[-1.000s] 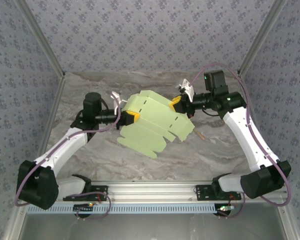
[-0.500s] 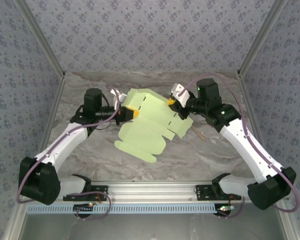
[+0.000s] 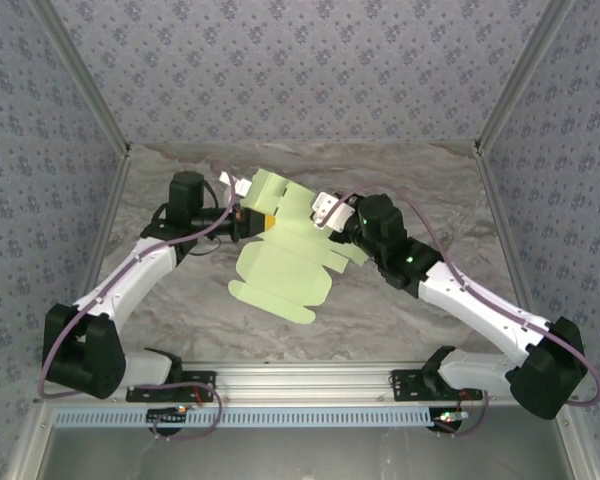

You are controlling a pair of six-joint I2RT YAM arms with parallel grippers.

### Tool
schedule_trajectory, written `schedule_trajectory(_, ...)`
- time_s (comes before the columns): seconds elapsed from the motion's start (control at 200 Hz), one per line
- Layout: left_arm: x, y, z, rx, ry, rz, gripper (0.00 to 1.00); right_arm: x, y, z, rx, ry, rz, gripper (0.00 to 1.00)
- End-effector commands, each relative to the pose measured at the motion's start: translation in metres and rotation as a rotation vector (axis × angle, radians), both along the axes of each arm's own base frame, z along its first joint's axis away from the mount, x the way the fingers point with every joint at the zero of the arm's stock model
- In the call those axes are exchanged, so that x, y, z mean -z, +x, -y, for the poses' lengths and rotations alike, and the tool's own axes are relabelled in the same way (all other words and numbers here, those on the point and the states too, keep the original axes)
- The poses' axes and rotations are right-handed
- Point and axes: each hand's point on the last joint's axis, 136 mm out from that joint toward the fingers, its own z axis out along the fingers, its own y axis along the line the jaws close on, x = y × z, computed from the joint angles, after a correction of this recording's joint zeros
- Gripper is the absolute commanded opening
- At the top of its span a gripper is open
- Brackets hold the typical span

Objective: Fold the paper box

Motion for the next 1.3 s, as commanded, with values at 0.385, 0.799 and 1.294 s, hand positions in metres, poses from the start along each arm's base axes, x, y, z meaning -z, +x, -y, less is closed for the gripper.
schedule_trajectory(0.385,-0.042,0.010,0.007,0.023,-0.067,0.116,0.00,0.021,0.001,0.000,0.073,-0.139,0.149,0.00)
schedule_trajectory(0.799,-0.024,0.016,-0.003,-0.031,0.011,0.130,0.00,0.029,-0.008,0.018,-0.044,0.091,-0.302,0.00)
schedule_trajectory(1.294,0.027,0.044,-0.052,-0.401,0.209,0.047,0.57,0.057,-0.008,0.038,-0.051,0.319,-0.781,0.00)
